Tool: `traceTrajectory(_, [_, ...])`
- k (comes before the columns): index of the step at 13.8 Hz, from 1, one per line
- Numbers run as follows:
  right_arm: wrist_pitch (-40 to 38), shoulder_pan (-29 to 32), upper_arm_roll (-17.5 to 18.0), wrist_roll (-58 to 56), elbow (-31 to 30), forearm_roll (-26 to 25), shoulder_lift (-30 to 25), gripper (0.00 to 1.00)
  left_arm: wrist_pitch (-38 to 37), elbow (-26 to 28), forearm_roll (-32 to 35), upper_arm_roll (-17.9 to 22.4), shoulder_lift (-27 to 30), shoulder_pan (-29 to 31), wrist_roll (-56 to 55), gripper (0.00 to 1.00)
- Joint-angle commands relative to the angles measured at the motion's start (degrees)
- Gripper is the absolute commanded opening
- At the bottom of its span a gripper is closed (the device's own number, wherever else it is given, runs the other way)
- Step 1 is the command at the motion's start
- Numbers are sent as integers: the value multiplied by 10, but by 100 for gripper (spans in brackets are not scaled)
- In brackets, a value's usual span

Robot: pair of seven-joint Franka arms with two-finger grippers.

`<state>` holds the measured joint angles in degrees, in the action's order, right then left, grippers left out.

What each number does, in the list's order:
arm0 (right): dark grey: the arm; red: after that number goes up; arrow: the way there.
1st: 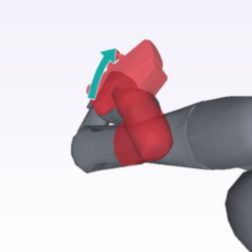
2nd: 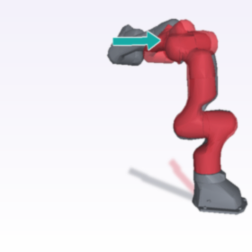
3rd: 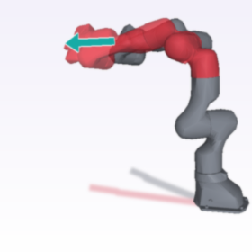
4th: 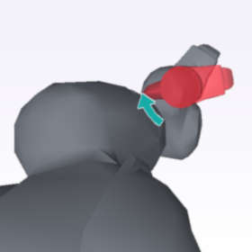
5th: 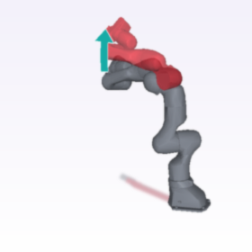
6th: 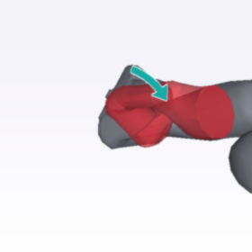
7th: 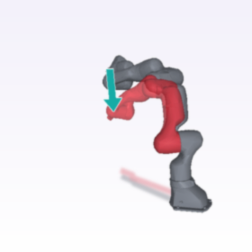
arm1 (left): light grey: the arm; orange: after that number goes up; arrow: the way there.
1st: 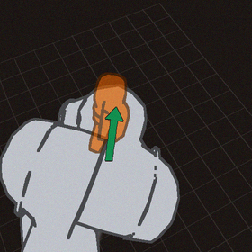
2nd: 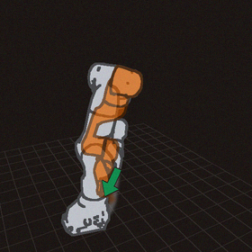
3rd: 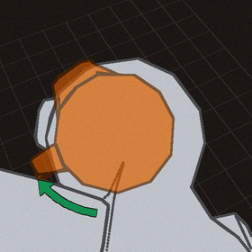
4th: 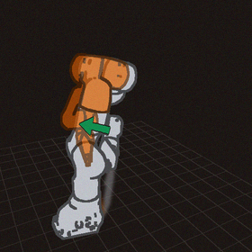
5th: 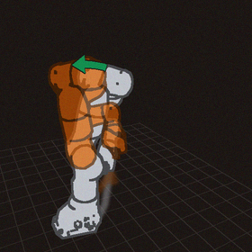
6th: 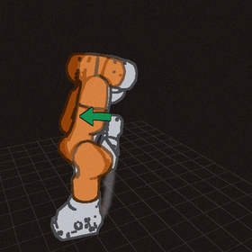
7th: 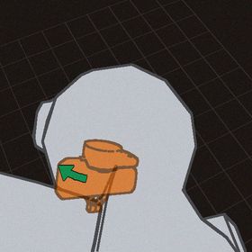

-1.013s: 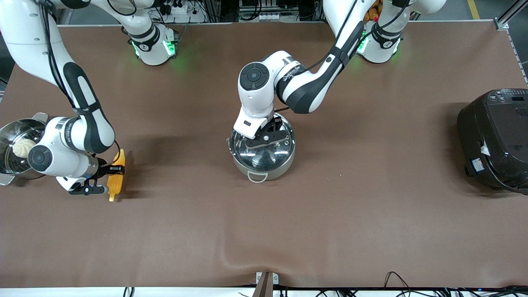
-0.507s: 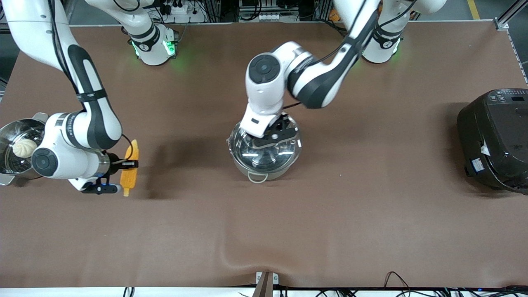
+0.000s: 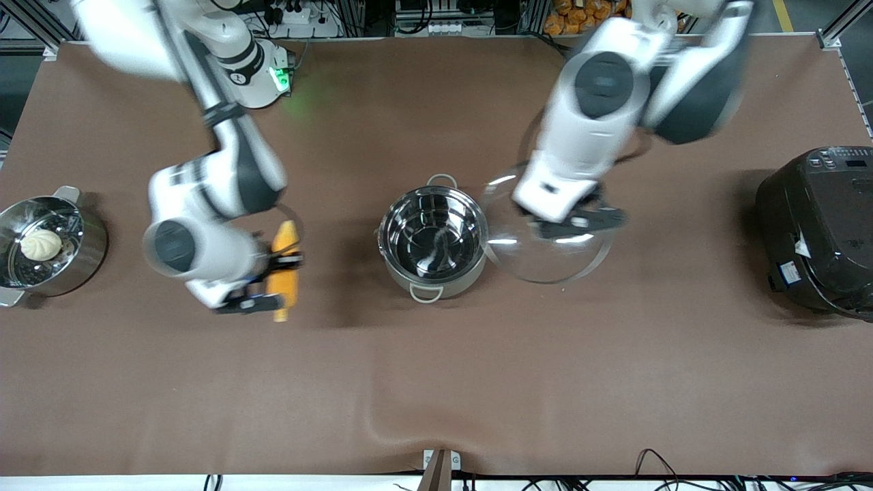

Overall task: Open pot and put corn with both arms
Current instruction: 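Lift the lid with the left gripper while the right gripper lifts the corn, then move the corn over the open pot with the right gripper and lower it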

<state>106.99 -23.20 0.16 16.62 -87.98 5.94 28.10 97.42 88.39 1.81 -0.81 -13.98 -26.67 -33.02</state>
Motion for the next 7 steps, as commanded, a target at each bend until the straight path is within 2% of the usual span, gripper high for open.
traceTrajectory(1, [-11, -62, -10, 36, 56, -8, 41, 0, 27, 96, 7, -9, 56, 65, 77, 0])
traceTrajectory(5, [-12, -105, -9, 30, 160, -3, 105, 0, 140, 221, 9, -9, 67, 114, 102, 0])
traceTrajectory(7, [-9, -119, -8, 30, 171, -2, 113, 0, 188, 271, 13, -8, 68, 126, 102, 0])
